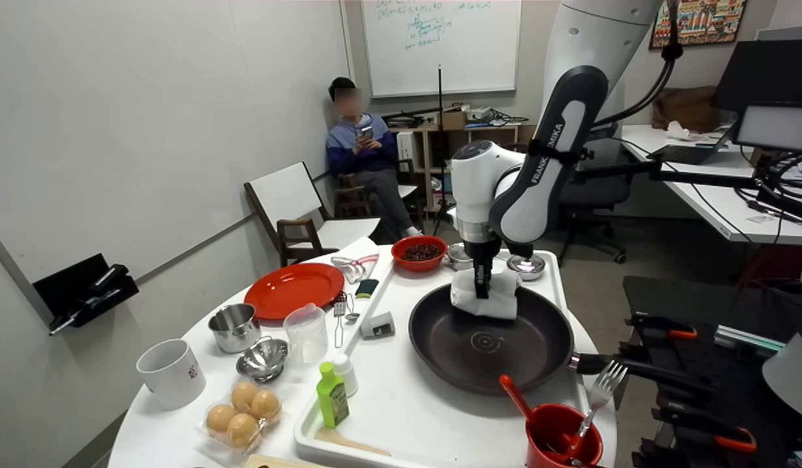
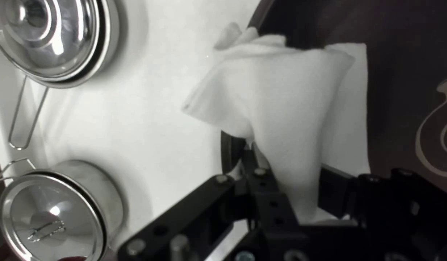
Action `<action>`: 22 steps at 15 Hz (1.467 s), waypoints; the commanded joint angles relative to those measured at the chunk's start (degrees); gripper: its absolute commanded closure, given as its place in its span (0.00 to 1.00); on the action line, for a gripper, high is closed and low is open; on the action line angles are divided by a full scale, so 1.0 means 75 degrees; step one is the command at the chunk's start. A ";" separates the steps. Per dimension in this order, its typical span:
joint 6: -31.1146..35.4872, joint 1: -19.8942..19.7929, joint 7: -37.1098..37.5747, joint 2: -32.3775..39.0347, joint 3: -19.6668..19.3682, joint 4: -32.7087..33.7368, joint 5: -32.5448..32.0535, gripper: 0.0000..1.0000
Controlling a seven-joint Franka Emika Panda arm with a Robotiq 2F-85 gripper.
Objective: Get the white kitchen towel from the table and use it to wipe the black pan
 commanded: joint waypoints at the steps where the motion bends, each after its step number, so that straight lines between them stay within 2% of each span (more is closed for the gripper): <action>1: -0.0004 0.0064 -0.0059 0.0059 -0.0054 0.0052 0.0094 0.84; 4: -0.0005 0.0068 -0.0060 0.0056 -0.0053 0.0046 0.0093 0.84; 5: 0.0022 0.0086 -0.0064 0.0051 -0.0066 0.0014 0.0061 0.91; 13: 0.0213 0.0511 -0.0025 -0.0017 -0.0226 -0.0419 -0.0394 0.90; 19: 0.0566 0.1104 0.0084 -0.0188 -0.0351 -0.0861 -0.0828 0.90; 22: 0.0892 0.1565 0.0179 -0.0266 -0.0527 -0.1149 -0.1148 0.90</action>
